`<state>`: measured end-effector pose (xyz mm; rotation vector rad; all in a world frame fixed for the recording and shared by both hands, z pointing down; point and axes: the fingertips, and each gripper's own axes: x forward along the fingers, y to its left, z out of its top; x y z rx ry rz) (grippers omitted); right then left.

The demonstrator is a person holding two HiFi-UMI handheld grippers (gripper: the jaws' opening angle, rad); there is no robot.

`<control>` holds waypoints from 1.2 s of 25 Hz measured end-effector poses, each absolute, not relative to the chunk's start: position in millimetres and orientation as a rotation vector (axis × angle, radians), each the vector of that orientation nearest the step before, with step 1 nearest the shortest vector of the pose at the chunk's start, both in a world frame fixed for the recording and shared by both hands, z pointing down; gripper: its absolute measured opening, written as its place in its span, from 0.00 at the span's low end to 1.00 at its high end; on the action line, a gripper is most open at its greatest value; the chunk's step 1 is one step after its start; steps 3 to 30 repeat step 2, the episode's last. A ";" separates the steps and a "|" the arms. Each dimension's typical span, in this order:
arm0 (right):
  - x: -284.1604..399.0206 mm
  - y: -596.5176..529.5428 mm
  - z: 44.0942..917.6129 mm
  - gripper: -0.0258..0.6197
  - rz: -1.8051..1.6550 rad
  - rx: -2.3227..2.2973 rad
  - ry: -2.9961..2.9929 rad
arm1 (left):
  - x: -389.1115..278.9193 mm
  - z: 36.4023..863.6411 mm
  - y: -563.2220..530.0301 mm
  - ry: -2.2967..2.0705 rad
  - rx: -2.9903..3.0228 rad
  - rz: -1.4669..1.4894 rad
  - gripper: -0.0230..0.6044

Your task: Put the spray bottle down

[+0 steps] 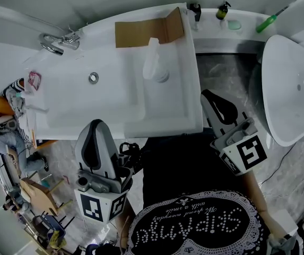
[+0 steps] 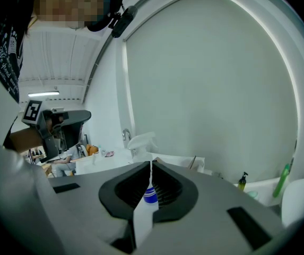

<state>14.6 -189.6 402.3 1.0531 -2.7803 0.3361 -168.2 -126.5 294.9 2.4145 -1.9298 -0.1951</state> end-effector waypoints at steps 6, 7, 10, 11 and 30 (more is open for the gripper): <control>15.3 -189.7 402.1 0.08 0.341 1.061 -2.779 | -167.0 294.2 -126.4 -1.928 2.420 -0.196 0.04; 15.3 -189.7 402.1 0.08 0.341 1.061 -2.779 | -167.0 294.2 -126.4 -1.928 2.420 -0.196 0.04; 15.3 -189.7 402.1 0.08 0.341 1.061 -2.779 | -167.0 294.2 -126.4 -1.928 2.420 -0.196 0.04; 15.3 -189.7 402.1 0.08 0.341 1.061 -2.779 | -167.0 294.2 -126.4 -1.928 2.420 -0.196 0.04; 15.3 -189.7 402.1 0.08 0.341 1.061 -2.779 | -167.0 294.2 -126.4 -1.928 2.420 -0.196 0.04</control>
